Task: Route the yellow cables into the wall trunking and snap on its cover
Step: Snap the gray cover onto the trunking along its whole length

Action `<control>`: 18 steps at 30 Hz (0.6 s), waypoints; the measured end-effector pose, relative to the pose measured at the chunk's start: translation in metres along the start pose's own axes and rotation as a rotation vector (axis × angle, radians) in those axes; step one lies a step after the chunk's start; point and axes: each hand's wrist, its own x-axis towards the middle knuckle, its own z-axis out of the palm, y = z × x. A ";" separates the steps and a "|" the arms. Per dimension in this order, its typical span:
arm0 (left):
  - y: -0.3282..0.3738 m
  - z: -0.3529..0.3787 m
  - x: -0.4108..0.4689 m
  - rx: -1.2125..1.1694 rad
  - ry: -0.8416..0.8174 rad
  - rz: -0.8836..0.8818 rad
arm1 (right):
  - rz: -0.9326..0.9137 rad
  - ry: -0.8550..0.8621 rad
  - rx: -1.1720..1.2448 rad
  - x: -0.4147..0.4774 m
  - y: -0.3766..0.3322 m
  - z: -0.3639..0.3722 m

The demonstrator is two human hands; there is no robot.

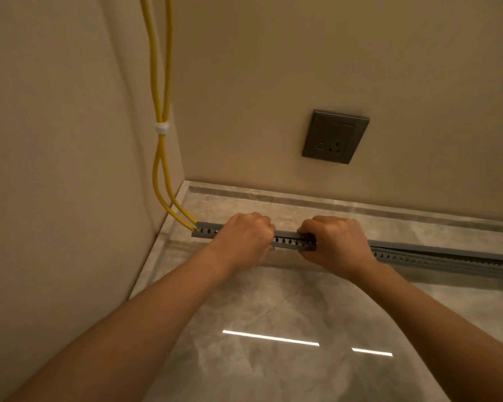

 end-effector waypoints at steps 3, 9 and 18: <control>0.001 -0.004 0.002 0.026 -0.043 -0.040 | -0.068 -0.036 0.003 0.008 0.008 0.001; 0.014 -0.010 0.006 0.072 -0.151 -0.183 | -0.156 -0.020 0.095 0.012 0.018 0.011; 0.047 -0.006 0.023 -0.035 -0.118 -0.392 | -0.046 0.108 0.301 0.009 0.023 0.025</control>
